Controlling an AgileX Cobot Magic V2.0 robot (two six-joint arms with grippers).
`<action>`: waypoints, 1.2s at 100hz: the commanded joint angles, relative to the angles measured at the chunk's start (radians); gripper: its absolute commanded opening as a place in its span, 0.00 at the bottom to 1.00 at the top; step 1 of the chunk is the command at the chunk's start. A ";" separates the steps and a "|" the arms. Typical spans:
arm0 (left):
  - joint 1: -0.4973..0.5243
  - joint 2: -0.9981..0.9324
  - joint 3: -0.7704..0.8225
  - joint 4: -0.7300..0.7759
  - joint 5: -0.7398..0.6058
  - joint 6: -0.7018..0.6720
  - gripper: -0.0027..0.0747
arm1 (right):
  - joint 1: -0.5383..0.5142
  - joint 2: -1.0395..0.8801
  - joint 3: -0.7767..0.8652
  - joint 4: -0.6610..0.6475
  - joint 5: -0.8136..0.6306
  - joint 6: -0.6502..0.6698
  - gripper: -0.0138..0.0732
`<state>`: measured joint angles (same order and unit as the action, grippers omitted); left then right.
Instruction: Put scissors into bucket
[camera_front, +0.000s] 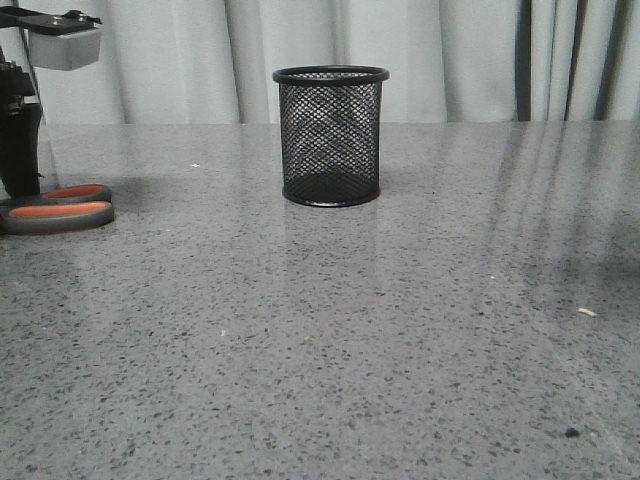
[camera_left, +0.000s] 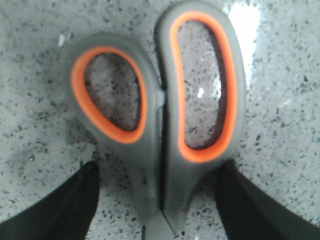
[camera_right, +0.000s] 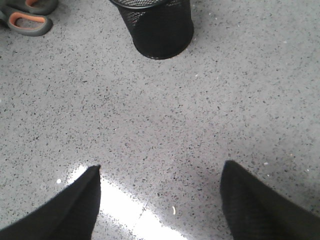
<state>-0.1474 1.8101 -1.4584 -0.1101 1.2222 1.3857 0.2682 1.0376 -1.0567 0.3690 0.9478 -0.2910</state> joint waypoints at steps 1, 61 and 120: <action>-0.005 -0.018 -0.010 -0.044 0.032 0.012 0.63 | 0.004 -0.007 -0.035 0.012 -0.044 -0.013 0.68; -0.005 -0.018 -0.010 -0.102 0.055 0.031 0.13 | 0.004 -0.007 -0.035 0.012 -0.044 -0.013 0.68; -0.005 -0.120 -0.028 -0.102 0.055 0.019 0.01 | 0.004 -0.007 -0.035 0.012 -0.045 -0.013 0.68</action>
<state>-0.1456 1.7786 -1.4502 -0.1771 1.2290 1.4124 0.2682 1.0376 -1.0567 0.3690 0.9495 -0.2918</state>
